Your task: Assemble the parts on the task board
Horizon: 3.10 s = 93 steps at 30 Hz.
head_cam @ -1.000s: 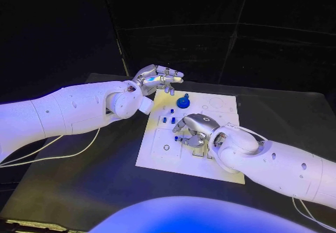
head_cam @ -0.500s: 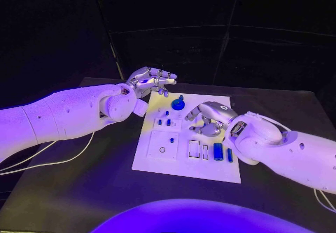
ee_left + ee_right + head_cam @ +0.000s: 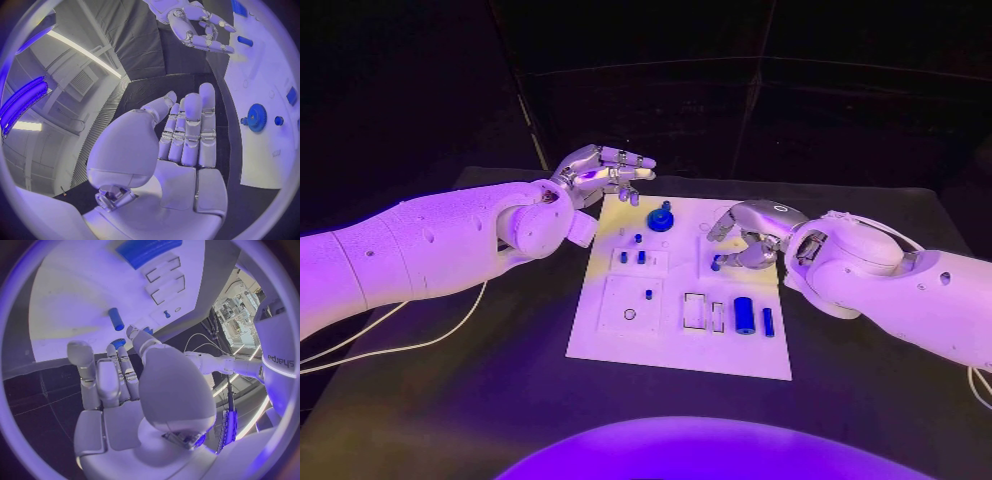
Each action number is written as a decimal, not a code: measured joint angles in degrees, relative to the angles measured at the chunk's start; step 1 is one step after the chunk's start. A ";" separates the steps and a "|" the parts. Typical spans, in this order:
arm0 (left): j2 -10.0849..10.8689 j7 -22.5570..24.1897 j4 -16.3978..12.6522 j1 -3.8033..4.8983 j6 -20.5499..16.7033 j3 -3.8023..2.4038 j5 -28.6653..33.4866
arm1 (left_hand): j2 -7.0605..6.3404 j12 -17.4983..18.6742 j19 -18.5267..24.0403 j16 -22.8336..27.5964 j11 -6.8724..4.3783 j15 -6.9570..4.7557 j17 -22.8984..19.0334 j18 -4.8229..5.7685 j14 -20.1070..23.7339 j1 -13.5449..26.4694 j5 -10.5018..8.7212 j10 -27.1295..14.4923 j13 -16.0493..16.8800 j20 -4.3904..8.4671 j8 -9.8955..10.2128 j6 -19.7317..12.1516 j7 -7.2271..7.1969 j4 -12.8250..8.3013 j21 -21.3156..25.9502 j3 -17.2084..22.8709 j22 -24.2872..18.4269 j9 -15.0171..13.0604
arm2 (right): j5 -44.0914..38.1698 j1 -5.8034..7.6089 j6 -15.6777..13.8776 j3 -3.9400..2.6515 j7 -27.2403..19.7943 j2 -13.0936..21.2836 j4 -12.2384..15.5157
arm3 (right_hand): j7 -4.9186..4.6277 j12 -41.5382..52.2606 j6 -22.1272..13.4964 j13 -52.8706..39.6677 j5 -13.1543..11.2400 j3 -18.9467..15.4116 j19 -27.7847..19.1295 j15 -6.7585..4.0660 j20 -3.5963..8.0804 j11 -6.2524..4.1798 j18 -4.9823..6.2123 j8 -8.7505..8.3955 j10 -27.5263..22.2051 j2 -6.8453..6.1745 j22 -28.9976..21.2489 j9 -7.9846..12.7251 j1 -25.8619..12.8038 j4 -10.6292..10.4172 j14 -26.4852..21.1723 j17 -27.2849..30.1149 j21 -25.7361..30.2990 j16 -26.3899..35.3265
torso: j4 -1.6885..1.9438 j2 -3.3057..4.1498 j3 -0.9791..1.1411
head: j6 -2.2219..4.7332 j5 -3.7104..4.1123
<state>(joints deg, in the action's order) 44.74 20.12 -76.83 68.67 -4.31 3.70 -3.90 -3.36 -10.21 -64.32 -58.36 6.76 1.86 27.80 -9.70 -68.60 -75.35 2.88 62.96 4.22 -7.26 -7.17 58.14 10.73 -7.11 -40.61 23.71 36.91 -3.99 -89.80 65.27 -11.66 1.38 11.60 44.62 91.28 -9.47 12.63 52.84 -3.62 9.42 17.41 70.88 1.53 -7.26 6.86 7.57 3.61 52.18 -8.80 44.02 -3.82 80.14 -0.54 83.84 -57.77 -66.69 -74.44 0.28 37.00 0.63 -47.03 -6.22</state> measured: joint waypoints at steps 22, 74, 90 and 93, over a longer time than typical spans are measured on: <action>-0.08 0.18 0.02 0.00 0.00 0.00 0.00 | 0.00 0.00 0.00 0.00 0.00 0.00 0.01 0.00 0.00 0.00 0.00 0.00 0.00 0.00 0.00 0.00 0.00 0.00 0.00 0.00 0.01 0.00 | -0.03 0.03 6.98 0.10 1.25 -2.79 -3.18 | 0.16 1.71 4.22 0.05 -0.24 -0.69 0.81 -0.38 0.41 -1.12 0.00 0.83 7.35 3.93 0.82 -0.29 0.92 -1.41 0.05 1.22 0.07 0.68 | 0.08 0.01 0.03 | -0.21 -0.15; -0.58 0.15 0.11 0.01 0.08 0.00 -0.01 | 0.00 0.00 0.00 0.00 -0.01 0.00 -0.08 0.01 0.00 0.00 0.00 -0.42 0.00 0.00 -0.21 -0.21 0.21 0.16 0.21 -0.16 -0.08 0.00 | 3.97 -0.37 -2.62 0.01 -1.99 -4.75 7.87 | 0.77 -0.77 9.28 -0.36 -2.11 6.25 2.24 -1.75 1.84 -2.66 0.00 1.27 15.81 4.62 3.12 -0.27 3.43 1.13 0.09 0.32 -1.41 -0.16 | 0.14 0.02 0.04 | -0.13 -0.12; -0.95 0.15 -0.52 0.01 0.10 0.00 -0.01 | 0.00 0.00 0.00 0.00 -0.01 0.00 -0.08 0.01 0.00 0.00 0.00 -0.42 0.00 0.00 -0.21 -0.21 0.21 0.16 0.21 -0.16 -0.07 0.00 | 4.02 -4.01 -1.73 0.95 -5.39 -12.31 2.20 | 0.77 -1.18 9.27 -0.34 -1.95 6.69 2.23 -1.75 1.84 -2.65 0.00 1.20 15.79 4.61 3.09 -0.20 3.42 1.26 0.09 0.44 -1.41 -0.16 | 0.24 0.05 -0.03 | -0.96 -1.49; -0.96 0.15 -0.50 0.01 0.10 0.00 -0.01 | 0.00 0.00 0.00 0.00 -0.01 0.00 -0.08 0.00 0.00 0.00 0.00 -0.42 0.00 0.00 -0.21 -0.21 0.21 0.16 0.21 -0.16 -0.07 0.00 | 3.66 -4.28 -0.89 1.29 -5.55 -12.78 1.26 | 0.77 -1.18 9.26 -0.33 -1.95 6.69 2.23 -1.75 1.84 -2.65 0.00 1.19 15.79 4.61 3.00 -0.19 3.41 1.26 0.09 0.55 -1.41 -0.16 | 0.24 0.05 0.03 | -1.09 -1.71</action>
<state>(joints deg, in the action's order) 43.78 20.27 -77.33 68.68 -4.21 3.70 -3.92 -3.36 -10.21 -64.32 -58.36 6.75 1.86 27.72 -9.69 -68.60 -75.35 2.88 62.54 4.22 -7.26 -7.38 57.93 10.94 -6.95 -40.40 23.55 36.84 -4.00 -86.14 60.99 -12.55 2.67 6.06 31.84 92.54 -8.70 11.46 62.10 -3.95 7.47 24.10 73.12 -0.22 -5.42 4.21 7.57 4.80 67.97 -4.19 47.02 -4.01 83.55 0.72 83.93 -57.22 -68.10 -74.59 0.52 37.05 0.66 -48.12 -7.93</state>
